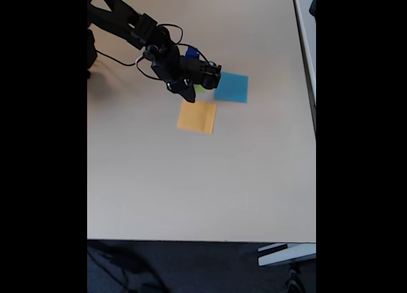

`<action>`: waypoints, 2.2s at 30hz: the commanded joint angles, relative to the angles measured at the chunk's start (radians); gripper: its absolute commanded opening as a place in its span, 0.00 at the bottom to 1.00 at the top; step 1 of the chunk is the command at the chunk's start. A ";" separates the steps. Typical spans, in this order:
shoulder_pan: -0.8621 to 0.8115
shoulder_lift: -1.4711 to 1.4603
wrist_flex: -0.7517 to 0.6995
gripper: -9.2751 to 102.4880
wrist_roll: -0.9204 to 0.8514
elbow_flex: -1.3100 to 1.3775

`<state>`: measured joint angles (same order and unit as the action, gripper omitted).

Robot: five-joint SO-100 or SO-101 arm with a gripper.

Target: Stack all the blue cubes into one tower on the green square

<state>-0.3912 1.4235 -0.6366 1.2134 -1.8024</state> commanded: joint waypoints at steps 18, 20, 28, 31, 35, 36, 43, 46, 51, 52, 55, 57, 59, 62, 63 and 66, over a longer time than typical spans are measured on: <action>0.035 0.143 -0.397 0.09 0.126 0.471; 0.055 0.149 -0.428 0.09 0.156 0.494; 0.143 0.160 -0.509 0.09 0.282 0.566; 0.164 0.141 -0.609 0.09 0.325 0.621; 0.187 0.143 -0.657 0.09 0.364 0.618; 0.193 0.144 -0.660 0.08 0.373 0.614; 0.232 0.149 -0.637 0.08 0.430 0.572; 0.238 0.152 -0.614 0.08 0.422 0.561; 0.250 0.164 -0.598 0.08 0.431 0.525; 0.255 0.169 -0.592 0.08 0.431 0.511; 0.267 0.184 -0.575 0.08 0.440 0.471; 0.273 0.192 -0.566 0.08 0.448 0.449; 0.275 0.195 -0.563 0.08 0.448 0.443; 0.272 0.199 -0.563 0.08 0.436 0.442; 0.272 0.201 -0.561 0.08 0.430 0.440; 0.275 0.207 -0.557 0.08 0.423 0.430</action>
<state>-0.1181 1.5478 -1.2180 1.6475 -1.3714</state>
